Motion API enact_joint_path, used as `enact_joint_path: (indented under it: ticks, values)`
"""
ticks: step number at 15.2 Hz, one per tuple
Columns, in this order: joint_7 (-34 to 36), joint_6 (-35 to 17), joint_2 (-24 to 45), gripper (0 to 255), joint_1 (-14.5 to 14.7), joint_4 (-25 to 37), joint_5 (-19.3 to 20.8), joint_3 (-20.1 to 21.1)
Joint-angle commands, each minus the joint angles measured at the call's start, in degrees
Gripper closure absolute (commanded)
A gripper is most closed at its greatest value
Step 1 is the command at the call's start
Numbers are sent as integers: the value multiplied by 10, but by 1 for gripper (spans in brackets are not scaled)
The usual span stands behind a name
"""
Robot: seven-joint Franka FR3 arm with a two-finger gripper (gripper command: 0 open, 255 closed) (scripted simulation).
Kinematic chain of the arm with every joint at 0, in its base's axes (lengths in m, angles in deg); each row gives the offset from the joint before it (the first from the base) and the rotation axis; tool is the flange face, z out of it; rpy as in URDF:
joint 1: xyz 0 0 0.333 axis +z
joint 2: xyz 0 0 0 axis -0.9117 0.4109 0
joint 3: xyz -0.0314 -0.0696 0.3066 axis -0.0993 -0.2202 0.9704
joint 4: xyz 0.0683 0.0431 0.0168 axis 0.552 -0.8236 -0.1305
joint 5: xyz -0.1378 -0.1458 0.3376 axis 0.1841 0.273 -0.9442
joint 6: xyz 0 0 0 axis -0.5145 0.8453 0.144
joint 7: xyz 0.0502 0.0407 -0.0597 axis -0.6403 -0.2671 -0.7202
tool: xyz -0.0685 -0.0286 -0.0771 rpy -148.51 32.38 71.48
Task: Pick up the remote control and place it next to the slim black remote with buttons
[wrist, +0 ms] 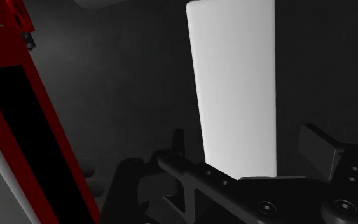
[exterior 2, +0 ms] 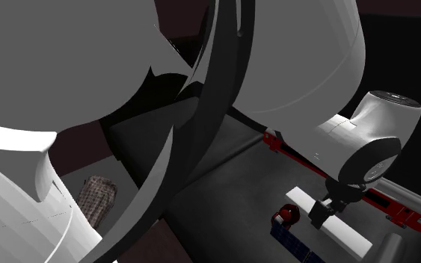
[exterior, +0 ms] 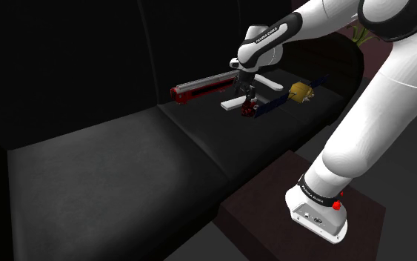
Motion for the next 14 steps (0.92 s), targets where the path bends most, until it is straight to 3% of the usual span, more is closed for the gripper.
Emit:
enact_joint_path:
  ticks: [1, 6, 14]
  values:
    - [0, 0, 0, 0, 0, 0, 0, 0]
    - [11, 74, -44, 0, 1, 31, 14, 2]
    - [11, 74, -44, 0, 1, 31, 14, 2]
